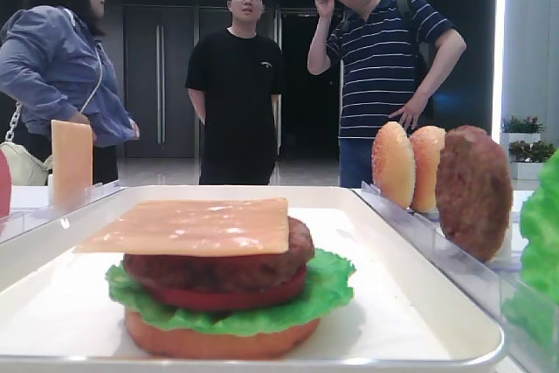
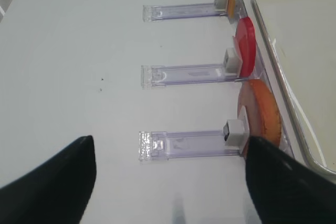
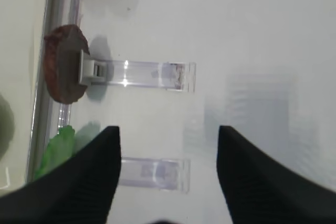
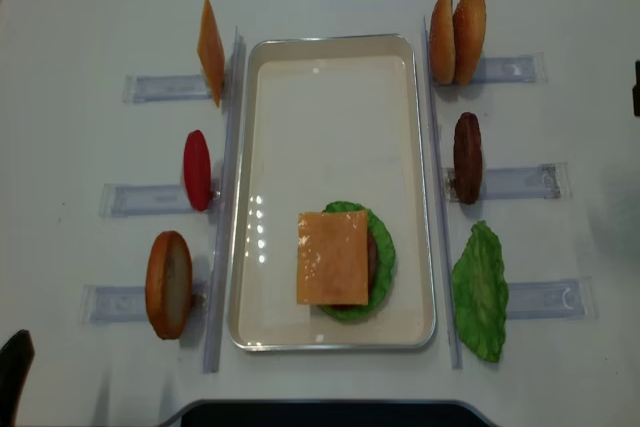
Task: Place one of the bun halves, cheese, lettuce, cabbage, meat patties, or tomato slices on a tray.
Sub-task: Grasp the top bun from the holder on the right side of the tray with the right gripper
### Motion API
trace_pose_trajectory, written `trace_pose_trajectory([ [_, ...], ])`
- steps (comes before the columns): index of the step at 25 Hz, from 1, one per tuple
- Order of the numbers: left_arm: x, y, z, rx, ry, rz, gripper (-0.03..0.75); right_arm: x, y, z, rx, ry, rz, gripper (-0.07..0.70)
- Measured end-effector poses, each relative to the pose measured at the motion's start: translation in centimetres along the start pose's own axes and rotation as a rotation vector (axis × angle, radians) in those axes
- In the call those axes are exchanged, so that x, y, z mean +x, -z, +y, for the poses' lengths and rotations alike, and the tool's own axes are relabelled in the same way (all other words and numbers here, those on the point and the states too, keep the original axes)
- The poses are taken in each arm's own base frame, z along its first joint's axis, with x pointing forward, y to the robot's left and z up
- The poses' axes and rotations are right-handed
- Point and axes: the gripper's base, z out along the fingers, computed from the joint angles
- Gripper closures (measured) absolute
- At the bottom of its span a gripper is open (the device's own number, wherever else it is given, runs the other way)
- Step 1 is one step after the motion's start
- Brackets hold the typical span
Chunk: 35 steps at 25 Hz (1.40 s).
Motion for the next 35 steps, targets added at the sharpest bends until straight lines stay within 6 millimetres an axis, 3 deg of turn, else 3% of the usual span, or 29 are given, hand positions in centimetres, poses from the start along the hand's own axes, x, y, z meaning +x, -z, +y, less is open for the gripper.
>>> trace_pose_trajectory([
  [9,0.0,0.0,0.0,0.000,0.000,0.000,0.024,-7.5,-2.1,-0.7,0.003,0.014,0.000,0.215],
  [21,0.0,0.0,0.0,0.000,0.000,0.000,0.024,-16.2,-6.8,-2.0,0.014,0.037,0.004,0.215],
  [26,0.0,0.0,0.0,0.000,0.000,0.000,0.024,-17.5,-8.5,-2.3,0.013,0.036,0.022,0.215],
  [35,0.0,0.0,0.0,0.000,0.000,0.000,0.024,-17.6,-9.1,-1.8,0.025,-0.029,0.034,0.215],
])
